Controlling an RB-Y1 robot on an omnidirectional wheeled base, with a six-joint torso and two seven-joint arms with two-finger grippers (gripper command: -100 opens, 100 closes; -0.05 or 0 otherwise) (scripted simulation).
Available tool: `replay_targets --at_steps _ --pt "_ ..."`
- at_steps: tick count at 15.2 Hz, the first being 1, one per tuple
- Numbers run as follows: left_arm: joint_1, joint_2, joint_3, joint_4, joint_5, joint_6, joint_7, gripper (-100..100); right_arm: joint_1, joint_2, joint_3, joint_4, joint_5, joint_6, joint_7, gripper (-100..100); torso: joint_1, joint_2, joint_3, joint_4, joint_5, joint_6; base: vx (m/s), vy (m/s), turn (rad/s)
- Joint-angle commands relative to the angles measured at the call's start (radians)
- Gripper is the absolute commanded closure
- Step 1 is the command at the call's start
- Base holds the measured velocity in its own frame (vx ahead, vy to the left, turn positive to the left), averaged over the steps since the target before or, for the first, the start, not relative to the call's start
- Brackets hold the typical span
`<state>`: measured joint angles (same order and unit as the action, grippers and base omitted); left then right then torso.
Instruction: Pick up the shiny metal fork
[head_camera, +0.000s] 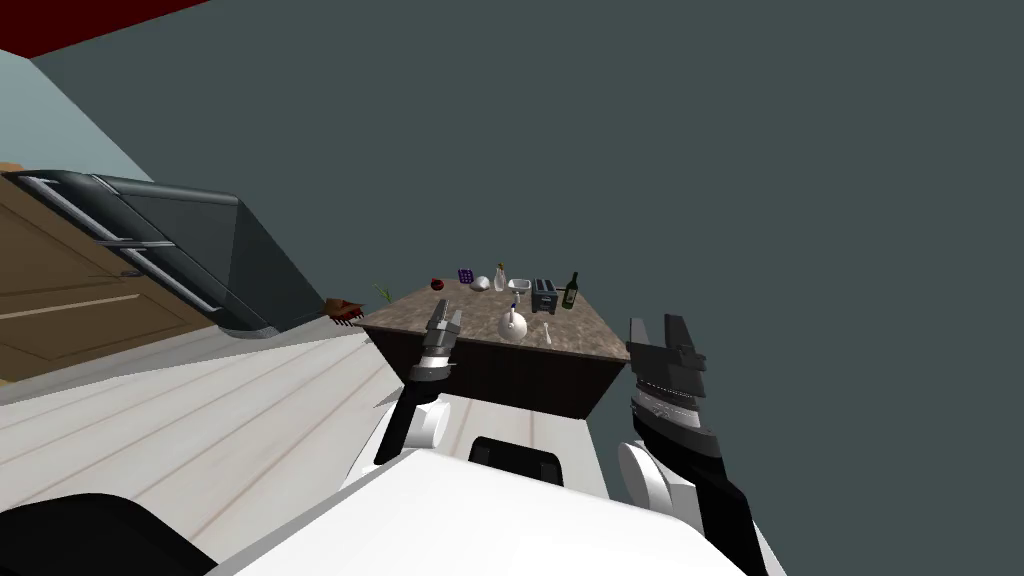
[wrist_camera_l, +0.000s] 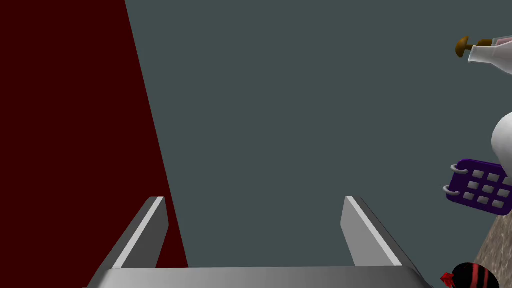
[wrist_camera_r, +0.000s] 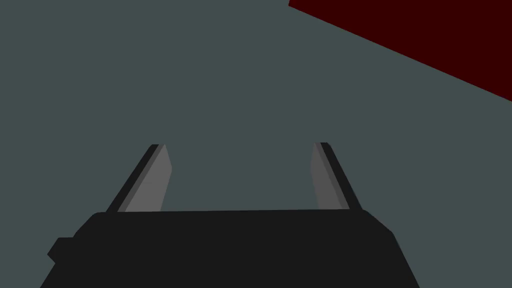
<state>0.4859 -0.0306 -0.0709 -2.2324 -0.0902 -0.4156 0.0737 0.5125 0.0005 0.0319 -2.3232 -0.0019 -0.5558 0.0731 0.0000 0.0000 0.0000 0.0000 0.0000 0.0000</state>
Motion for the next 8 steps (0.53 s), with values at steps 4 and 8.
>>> replay_targets --at_steps 4,8 --pt "0.000 0.000 0.000 0.000 0.000 0.000 0.000 0 0.024 -0.080 -0.009 0.006 -0.001 0.031 0.005 -100 0.000 -0.001 0.000 0.000 0.000 0.000 0.010 0.011 0.105" --pt "0.000 0.000 0.000 0.000 0.000 0.000 0.000 0 0.064 -0.163 -0.025 0.016 -0.003 0.083 0.013 -100 0.001 -0.001 -0.001 0.000 0.000 0.000 0.021 0.018 0.150"
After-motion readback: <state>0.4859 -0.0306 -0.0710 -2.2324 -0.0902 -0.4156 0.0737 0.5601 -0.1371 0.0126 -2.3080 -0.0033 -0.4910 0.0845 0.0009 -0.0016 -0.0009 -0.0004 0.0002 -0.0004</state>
